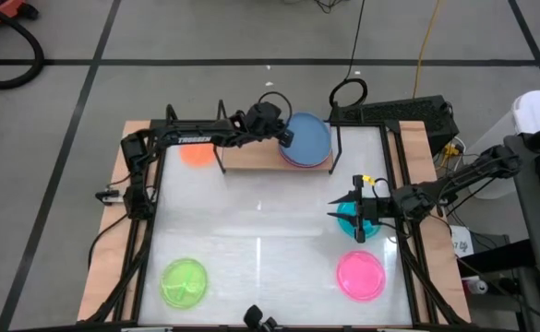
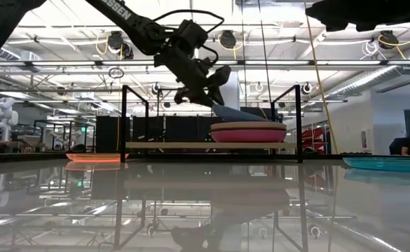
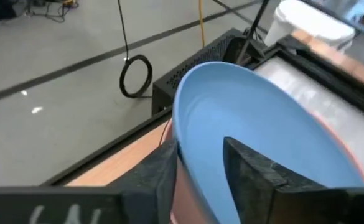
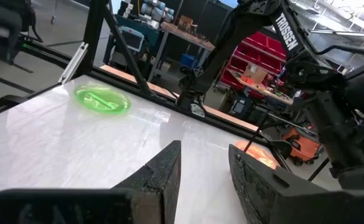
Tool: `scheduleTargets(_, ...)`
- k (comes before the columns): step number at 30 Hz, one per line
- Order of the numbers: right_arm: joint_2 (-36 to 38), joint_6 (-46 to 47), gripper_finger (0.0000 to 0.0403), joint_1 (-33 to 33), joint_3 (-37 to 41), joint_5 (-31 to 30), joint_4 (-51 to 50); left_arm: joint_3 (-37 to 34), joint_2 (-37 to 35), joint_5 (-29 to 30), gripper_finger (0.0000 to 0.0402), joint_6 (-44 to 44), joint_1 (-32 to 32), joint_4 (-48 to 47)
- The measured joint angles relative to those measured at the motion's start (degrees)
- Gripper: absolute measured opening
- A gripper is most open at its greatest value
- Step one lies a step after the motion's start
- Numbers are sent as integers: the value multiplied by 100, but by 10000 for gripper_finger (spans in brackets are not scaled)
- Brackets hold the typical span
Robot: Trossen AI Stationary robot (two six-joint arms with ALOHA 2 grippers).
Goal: Place and stack plates onto a shelf
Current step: Stack the blue plate on the orange plate, then put the light blue plate on the shelf
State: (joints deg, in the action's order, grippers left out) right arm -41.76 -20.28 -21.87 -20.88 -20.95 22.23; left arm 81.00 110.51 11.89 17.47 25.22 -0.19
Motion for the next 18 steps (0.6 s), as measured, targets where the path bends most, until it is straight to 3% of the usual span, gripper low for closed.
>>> scheduleTargets(4, 0, -36, 116, 0, 1, -18, -108, 288, -416, -38, 152, -262, 25, -425)
scheduleTargets(10, 1, 111, 116, -11, 2, -22, -347, 368, -1634, -16, 154, -642, -179, -704)
scheduleTargets(12, 9, 321, 116, -21, 2, -20, -591, 265, -2077, 67, 154, -900, -494, -755)
scheduleTargets(15, 9, 697, 116, -37, 2, -20, -1006, -191, -2611, 669, 154, -1161, -1190, -611)
scheduleTargets(18, 7, 1195, 116, -36, 2, -12, -1319, -1129, -2869, 1308, 154, -1307, -2031, 522)
